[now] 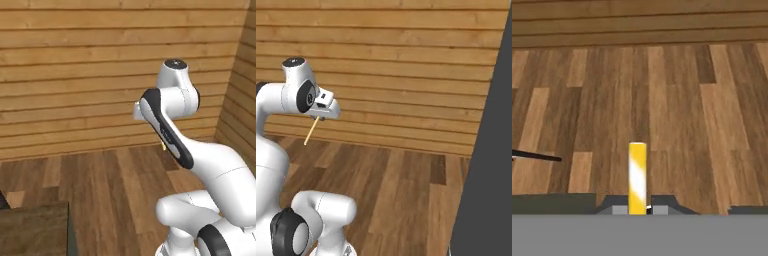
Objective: Take a straw from the drawer in front and place it inside the glass cup on the dining counter.
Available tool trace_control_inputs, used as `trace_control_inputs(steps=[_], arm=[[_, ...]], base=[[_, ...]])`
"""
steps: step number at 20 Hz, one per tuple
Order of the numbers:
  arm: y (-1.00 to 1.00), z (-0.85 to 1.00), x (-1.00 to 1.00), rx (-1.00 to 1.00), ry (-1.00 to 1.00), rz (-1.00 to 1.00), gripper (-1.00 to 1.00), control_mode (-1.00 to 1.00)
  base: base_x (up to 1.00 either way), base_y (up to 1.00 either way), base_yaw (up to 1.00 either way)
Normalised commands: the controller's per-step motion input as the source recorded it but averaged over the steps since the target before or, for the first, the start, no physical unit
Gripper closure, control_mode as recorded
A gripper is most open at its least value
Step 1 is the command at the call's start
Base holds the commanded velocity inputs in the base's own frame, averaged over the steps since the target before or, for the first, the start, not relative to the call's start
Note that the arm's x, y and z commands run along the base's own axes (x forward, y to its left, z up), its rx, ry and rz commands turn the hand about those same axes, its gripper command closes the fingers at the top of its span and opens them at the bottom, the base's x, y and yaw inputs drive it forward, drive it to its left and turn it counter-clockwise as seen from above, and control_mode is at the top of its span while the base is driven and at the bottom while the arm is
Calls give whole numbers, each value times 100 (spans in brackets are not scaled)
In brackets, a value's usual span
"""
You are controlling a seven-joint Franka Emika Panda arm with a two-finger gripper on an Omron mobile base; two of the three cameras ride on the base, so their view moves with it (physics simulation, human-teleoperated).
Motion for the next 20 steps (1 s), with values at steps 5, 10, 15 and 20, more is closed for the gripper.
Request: trace_control_inputs(steps=[5,10,15,20], arm=[[0,0,0,0,0,0,100,100],[0,0,0,0,0,0,100,100],[0,0,0,0,0,0,100,100],[0,0,0,0,0,0,100,100]], base=[[100,-10,38],[100,-6,52],[100,-5,54],[100,-10,55]])
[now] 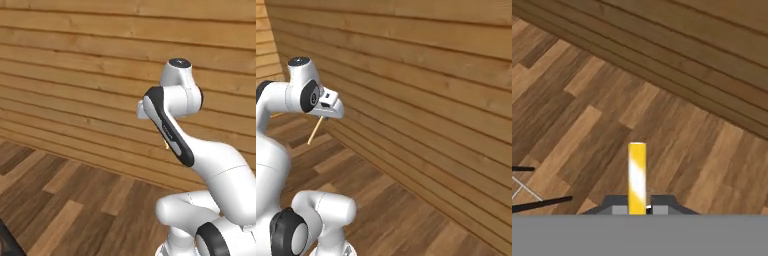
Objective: Take a straw from the drawer in front and place it inside the glass cup on the dining counter.
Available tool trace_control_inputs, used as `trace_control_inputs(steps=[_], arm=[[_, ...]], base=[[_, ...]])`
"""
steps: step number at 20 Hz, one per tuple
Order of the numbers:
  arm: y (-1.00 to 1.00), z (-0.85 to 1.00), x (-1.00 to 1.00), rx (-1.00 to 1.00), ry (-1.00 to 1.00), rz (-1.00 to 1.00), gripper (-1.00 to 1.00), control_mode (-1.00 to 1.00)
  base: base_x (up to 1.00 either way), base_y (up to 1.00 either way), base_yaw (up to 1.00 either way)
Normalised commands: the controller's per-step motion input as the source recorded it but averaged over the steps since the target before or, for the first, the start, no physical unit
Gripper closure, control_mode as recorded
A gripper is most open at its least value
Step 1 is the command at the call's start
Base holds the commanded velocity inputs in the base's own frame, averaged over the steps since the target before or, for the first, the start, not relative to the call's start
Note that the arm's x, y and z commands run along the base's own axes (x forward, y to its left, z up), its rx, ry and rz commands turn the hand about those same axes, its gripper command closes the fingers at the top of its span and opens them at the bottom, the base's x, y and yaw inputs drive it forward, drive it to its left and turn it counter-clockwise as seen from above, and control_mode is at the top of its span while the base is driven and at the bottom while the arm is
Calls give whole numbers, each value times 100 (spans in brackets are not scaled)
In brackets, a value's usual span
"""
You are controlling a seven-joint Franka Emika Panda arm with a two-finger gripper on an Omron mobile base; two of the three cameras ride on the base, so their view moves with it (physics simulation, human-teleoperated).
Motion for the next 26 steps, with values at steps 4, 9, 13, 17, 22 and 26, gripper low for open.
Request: trace_control_inputs(steps=[4,9,13,17,22,26], arm=[[0,0,0,0,0,0,100,100],[0,0,0,0,0,0,100,100],[0,0,0,0,0,0,100,100],[0,0,0,0,0,0,100,100],[0,0,0,0,0,0,100,100],[0,0,0,0,0,0,100,100]], base=[[100,-8,60],[100,-2,69],[100,0,75],[100,-1,75],[97,-9,73],[79,-23,71]])
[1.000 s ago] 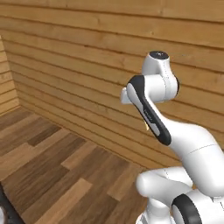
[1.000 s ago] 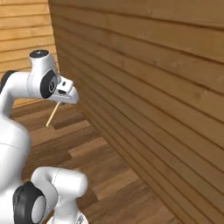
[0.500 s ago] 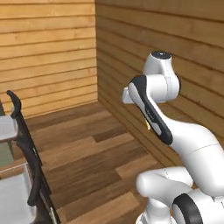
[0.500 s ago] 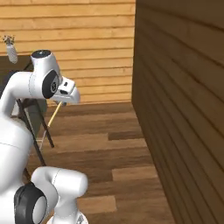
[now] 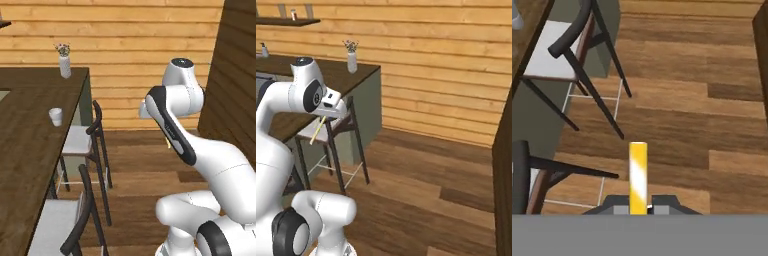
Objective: Take a straw from the drawer in front and place it inside the glass cup on the dining counter.
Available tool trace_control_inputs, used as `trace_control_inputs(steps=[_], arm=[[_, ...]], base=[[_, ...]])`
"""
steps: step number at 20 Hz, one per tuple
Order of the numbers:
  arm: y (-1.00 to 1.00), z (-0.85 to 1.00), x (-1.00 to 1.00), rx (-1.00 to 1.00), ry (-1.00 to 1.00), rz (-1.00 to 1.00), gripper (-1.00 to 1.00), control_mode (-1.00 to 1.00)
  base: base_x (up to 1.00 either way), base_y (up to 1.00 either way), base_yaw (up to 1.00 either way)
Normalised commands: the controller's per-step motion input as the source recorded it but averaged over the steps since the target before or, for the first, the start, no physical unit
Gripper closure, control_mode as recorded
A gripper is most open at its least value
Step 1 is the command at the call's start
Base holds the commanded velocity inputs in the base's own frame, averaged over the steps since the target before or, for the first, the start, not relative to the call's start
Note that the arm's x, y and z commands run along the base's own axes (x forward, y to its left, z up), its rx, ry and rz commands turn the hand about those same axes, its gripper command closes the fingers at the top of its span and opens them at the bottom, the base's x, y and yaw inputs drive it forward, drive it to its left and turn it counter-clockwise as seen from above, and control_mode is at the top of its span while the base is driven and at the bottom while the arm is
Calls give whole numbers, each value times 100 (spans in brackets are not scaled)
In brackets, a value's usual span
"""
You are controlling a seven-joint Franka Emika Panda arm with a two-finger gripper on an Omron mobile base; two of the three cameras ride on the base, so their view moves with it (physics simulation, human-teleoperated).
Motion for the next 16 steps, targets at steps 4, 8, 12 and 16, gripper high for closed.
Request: trace_control_inputs(steps=[4,8,12,16], arm=[[0,0,0,0,0,0,100,100],[0,0,0,0,0,0,100,100],[0,0,0,0,0,0,100,100],[0,0,0,0,0,0,100,100]], base=[[48,-40,69],[36,-51,67],[34,-60,63],[34,-63,60]])
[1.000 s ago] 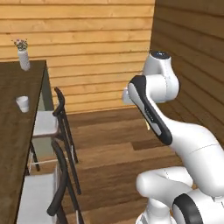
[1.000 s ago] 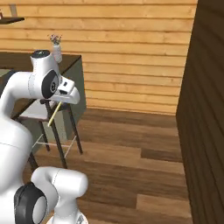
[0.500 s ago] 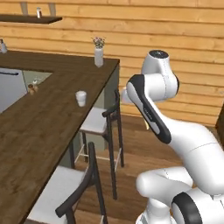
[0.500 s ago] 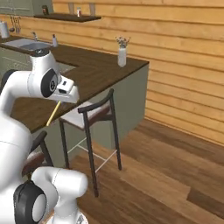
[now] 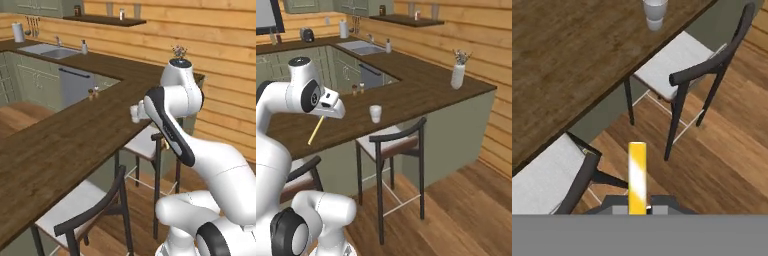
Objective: Take a straw from the drawer in front and place it inside the glass cup on the dining counter.
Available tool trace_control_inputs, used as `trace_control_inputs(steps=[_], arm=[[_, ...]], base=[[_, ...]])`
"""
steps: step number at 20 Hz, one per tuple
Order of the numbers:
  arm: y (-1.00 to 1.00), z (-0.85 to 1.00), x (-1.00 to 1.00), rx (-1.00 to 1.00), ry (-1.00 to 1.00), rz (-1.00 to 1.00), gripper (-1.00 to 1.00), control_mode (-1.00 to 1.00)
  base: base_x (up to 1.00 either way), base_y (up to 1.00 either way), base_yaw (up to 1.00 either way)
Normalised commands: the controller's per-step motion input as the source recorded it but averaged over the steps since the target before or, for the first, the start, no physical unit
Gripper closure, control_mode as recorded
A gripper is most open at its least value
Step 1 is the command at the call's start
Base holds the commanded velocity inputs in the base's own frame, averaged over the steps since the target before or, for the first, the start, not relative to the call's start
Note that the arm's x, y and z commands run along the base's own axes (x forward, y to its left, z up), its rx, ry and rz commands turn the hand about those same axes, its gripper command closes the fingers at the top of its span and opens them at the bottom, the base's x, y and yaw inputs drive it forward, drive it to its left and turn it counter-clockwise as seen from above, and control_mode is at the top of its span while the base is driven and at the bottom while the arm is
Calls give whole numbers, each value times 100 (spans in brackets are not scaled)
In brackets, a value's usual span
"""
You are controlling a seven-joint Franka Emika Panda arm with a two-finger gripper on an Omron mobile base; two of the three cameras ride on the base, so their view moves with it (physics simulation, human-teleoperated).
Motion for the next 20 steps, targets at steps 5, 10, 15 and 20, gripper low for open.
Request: trace_control_inputs(steps=[5,10,15,20], arm=[[0,0,0,0,0,0,100,100],[0,0,0,0,0,0,100,100],[0,0,0,0,0,0,100,100],[0,0,0,0,0,0,100,100]], base=[[32,-67,59],[14,-77,56],[1,-91,52],[2,-99,47]])
